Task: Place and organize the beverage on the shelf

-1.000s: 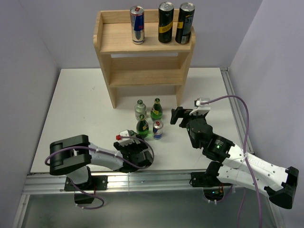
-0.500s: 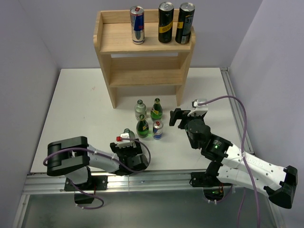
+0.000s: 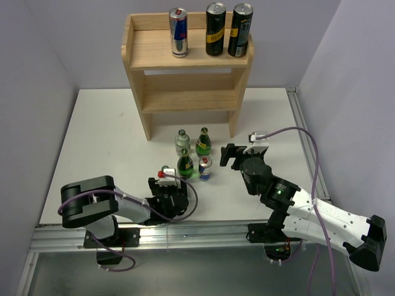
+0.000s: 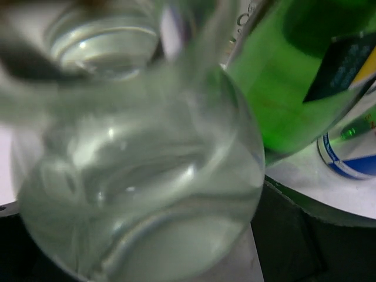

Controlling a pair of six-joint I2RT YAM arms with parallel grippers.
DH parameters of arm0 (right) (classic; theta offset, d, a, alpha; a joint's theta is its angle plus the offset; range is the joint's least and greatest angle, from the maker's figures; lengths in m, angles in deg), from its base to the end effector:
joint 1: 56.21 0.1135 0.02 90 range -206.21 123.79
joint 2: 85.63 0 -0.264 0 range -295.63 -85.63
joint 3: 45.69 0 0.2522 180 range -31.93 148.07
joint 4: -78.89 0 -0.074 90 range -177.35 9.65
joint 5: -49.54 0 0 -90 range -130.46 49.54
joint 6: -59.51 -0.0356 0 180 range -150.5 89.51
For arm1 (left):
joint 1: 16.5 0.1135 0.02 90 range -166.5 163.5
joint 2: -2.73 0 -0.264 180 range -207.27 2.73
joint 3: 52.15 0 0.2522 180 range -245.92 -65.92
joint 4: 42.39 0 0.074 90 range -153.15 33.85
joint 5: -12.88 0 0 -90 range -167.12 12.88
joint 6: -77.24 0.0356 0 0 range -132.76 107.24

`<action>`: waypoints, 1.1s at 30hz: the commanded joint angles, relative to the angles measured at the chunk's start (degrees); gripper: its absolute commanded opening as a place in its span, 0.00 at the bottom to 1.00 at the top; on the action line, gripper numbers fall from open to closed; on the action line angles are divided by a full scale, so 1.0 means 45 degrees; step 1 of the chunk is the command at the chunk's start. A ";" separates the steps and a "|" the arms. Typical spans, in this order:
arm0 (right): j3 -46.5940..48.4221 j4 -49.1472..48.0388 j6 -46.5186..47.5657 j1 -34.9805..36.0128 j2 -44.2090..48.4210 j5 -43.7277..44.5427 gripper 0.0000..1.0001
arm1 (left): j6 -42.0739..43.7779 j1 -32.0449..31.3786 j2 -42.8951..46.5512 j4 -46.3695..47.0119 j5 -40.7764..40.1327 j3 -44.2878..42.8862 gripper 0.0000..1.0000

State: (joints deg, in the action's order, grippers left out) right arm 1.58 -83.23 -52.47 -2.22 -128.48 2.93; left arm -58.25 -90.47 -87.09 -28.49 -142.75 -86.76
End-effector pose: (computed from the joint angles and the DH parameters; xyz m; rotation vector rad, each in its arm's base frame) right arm 0.1227 0.1272 0.2892 0.0434 1.7489 0.2870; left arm 0.0946 -0.2118 0.1118 -0.0653 1.8471 -0.1166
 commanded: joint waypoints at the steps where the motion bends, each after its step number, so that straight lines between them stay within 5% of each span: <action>1: -0.0183 -0.0525 -0.0253 -0.0066 0.0206 0.0063 1.00 | 0.1612 0.0558 -0.0196 0.1934 0.0481 0.0138 0.95; 11: -0.0749 -0.0740 -0.0370 -0.0144 0.0245 0.0005 1.00 | 0.1849 0.1419 -0.0879 0.2760 0.0638 0.0061 0.65; 12: -0.0788 -0.0759 -0.0389 -0.0144 0.0226 -0.0015 1.00 | 0.1829 0.1497 -0.0957 0.2760 0.0657 0.0042 0.54; 13: -0.0788 -0.0759 -0.0390 -0.0163 0.0206 0.0004 1.00 | 0.1829 0.1517 -0.0996 0.2779 0.0600 0.0041 0.24; 17: -0.0886 -0.0837 -0.0409 -0.0164 0.0167 -0.0015 1.00 | 0.1361 0.1556 -0.0997 0.2215 0.0404 -0.0037 0.01; 25: -0.1003 -0.0876 -0.0468 -0.0183 0.0069 -0.0093 1.00 | 0.0950 0.1614 0.0486 -0.0890 0.0365 -0.1012 0.00; 33: -0.1120 -0.1267 -0.0468 -0.0183 -0.0067 -0.0132 1.00 | 0.2803 0.1848 0.2536 -0.0757 0.0677 -0.1462 0.00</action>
State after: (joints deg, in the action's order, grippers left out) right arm -3.35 -85.50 -53.65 -2.63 -128.61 1.89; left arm -49.64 -82.96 -80.45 -35.23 -137.35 -89.42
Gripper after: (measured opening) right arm 0.998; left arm 0.712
